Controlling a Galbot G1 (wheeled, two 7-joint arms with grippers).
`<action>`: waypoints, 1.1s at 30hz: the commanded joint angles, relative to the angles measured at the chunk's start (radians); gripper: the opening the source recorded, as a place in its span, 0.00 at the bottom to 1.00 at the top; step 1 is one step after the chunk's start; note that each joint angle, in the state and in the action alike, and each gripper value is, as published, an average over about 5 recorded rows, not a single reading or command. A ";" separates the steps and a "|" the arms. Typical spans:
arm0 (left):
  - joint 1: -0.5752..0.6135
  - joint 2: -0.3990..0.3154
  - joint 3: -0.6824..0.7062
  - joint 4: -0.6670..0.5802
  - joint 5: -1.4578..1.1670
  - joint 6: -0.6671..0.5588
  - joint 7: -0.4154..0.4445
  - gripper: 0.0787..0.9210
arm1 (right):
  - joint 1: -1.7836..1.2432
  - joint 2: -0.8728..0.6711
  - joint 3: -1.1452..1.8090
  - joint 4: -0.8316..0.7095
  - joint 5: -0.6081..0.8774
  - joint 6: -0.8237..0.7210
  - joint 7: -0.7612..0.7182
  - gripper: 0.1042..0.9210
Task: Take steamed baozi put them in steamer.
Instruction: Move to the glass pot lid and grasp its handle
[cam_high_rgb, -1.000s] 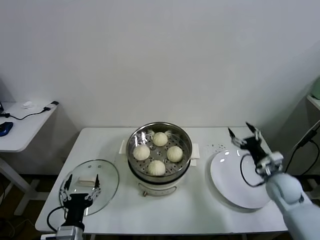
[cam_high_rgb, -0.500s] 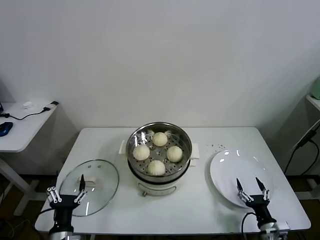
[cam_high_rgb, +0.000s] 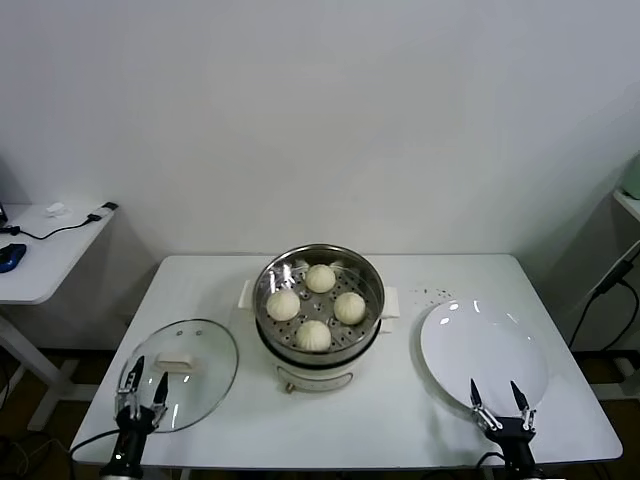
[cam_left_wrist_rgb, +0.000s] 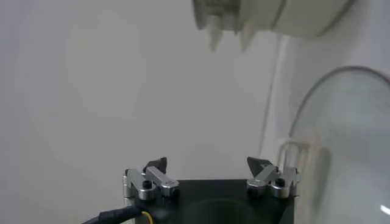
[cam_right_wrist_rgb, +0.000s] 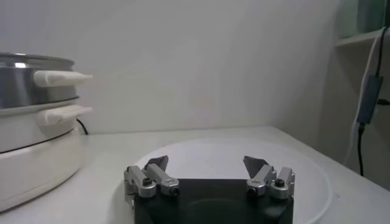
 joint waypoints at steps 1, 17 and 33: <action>-0.088 0.031 -0.004 0.172 0.147 -0.002 -0.029 0.88 | -0.029 0.038 0.014 0.016 -0.012 0.015 0.005 0.88; -0.215 0.040 0.015 0.242 0.158 -0.002 0.027 0.88 | -0.035 0.053 0.024 0.019 -0.012 0.020 0.005 0.88; -0.264 0.057 0.024 0.315 0.190 0.025 0.032 0.81 | -0.032 0.066 0.020 0.002 -0.033 0.033 0.005 0.88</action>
